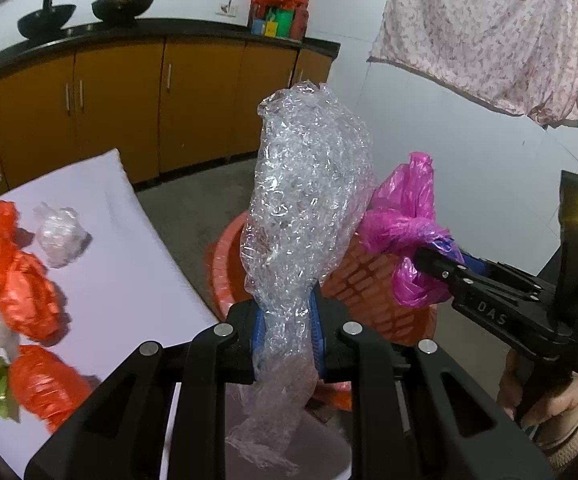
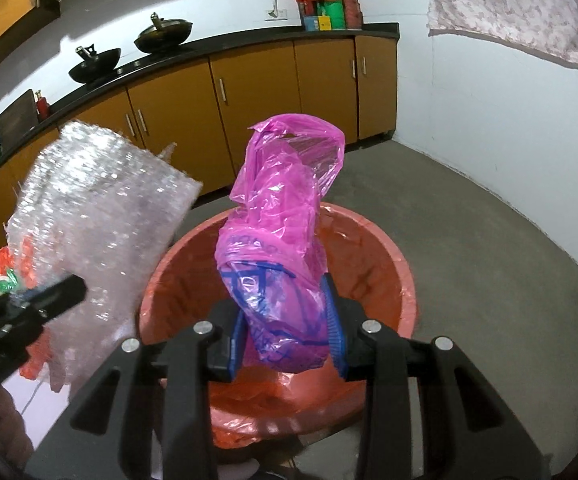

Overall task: Collect trash
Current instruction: 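Open the right tool over the wastebasket while the left tool drops the bubble wrap in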

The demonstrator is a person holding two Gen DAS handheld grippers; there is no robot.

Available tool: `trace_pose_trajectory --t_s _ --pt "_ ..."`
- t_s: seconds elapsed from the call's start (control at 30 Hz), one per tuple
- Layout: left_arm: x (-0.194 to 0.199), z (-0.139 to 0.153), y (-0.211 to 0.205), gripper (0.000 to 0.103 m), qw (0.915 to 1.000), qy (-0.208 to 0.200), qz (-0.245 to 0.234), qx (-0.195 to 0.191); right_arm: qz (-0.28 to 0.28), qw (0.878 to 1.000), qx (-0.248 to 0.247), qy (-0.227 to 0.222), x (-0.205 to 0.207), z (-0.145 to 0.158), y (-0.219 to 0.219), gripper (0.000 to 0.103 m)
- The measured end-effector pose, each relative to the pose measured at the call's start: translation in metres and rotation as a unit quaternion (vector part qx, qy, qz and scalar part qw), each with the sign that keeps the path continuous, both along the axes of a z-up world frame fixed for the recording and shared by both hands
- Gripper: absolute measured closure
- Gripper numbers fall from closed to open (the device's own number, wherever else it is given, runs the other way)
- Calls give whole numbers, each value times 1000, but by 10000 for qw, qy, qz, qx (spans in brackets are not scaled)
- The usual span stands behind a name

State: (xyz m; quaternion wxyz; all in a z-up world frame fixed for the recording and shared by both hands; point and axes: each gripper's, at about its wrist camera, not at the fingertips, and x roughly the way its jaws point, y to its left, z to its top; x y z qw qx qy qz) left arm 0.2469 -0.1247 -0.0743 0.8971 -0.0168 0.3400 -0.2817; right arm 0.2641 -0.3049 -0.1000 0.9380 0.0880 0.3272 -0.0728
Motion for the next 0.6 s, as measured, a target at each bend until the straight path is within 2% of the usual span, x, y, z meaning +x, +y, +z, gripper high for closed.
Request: trace_pose_trajectory --t_s 0.23,0.37,0.5,0.6 --pt "9 -10 -20 83 9998 137 -146 51 -81 9999 149 -6 11 -4 -9 68" --pt "13 -16 -27 82 9996 179 -180 108 -162 9996 221 -66 14 -4 -15 63" --pt "16 -21 -30 57 9995 247 -158 69 -178 9997 135 -117 11 -5 -18 50" --pt "17 -23 -24 52 9995 307 -90 45 -245 9996 79 -88 6 -9 -22 46"
